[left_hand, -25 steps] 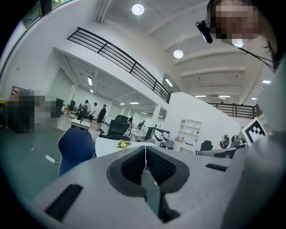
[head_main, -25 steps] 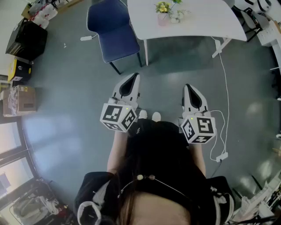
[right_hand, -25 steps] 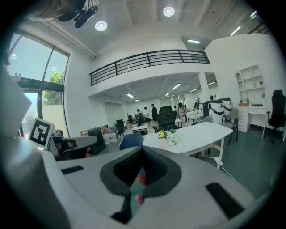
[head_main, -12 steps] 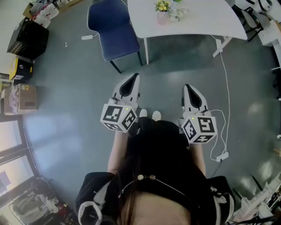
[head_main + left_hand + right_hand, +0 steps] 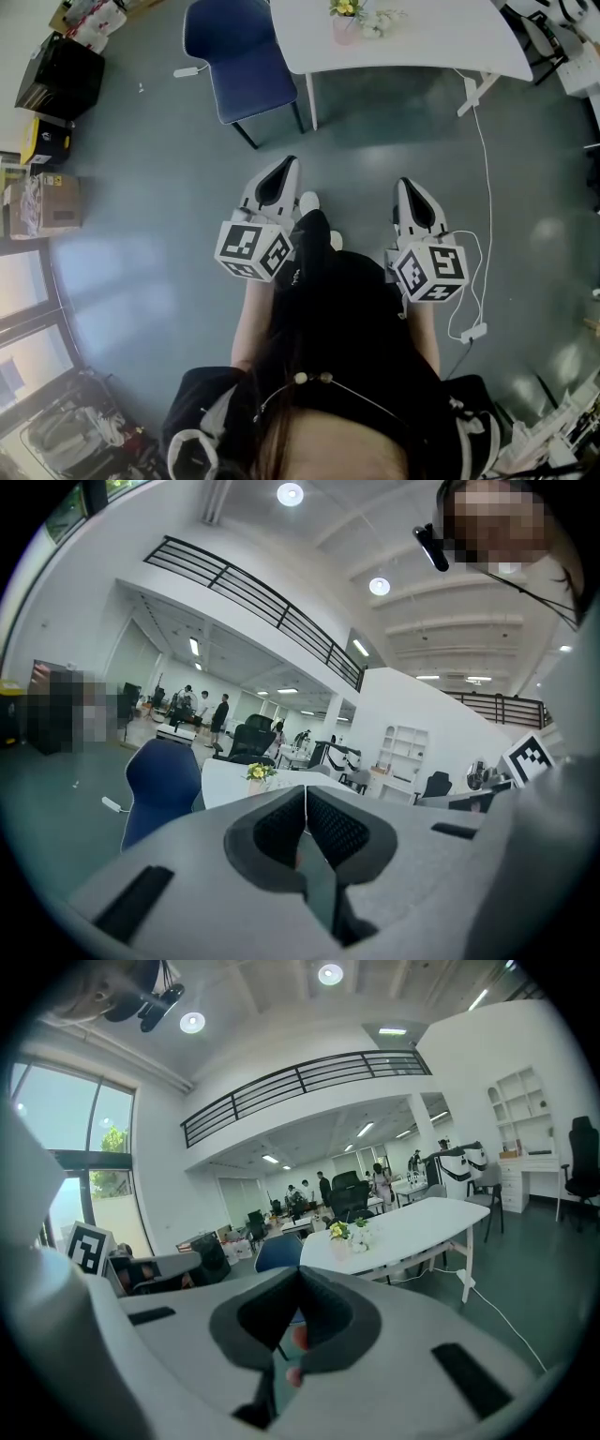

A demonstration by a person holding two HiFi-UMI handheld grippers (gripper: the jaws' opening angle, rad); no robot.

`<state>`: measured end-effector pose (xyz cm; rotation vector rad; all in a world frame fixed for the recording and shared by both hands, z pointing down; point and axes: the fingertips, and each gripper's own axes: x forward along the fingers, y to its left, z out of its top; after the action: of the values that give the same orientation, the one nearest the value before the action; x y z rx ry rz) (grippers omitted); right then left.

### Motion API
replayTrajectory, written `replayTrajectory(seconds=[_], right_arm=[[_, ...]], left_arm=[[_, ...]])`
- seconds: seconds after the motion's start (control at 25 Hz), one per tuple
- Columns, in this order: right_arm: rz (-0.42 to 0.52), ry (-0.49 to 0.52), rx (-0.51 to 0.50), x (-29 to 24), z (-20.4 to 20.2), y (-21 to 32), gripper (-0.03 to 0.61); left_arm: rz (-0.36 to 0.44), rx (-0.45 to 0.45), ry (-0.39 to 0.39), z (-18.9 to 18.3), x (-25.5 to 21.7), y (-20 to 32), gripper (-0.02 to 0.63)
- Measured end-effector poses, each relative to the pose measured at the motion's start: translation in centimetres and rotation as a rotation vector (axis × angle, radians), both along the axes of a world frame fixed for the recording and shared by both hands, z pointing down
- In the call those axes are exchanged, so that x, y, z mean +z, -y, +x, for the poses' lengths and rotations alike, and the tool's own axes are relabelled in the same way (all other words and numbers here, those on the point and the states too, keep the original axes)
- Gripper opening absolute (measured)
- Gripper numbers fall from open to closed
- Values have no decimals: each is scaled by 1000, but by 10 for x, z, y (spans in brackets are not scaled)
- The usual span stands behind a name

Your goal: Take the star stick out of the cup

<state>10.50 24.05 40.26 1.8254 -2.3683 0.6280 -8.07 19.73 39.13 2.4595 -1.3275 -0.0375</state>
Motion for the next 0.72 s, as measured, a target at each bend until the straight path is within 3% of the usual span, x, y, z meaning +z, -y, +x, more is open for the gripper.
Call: replayTrajectory(seconds=[0.36, 0.72], right_arm=[[11, -10, 25, 1, 19, 41, 5], [-7, -23, 46, 12, 25, 129, 4]], left_arm=[[9, 39, -25, 23, 1, 52, 9], [-4, 83, -38, 35, 11, 145, 9]])
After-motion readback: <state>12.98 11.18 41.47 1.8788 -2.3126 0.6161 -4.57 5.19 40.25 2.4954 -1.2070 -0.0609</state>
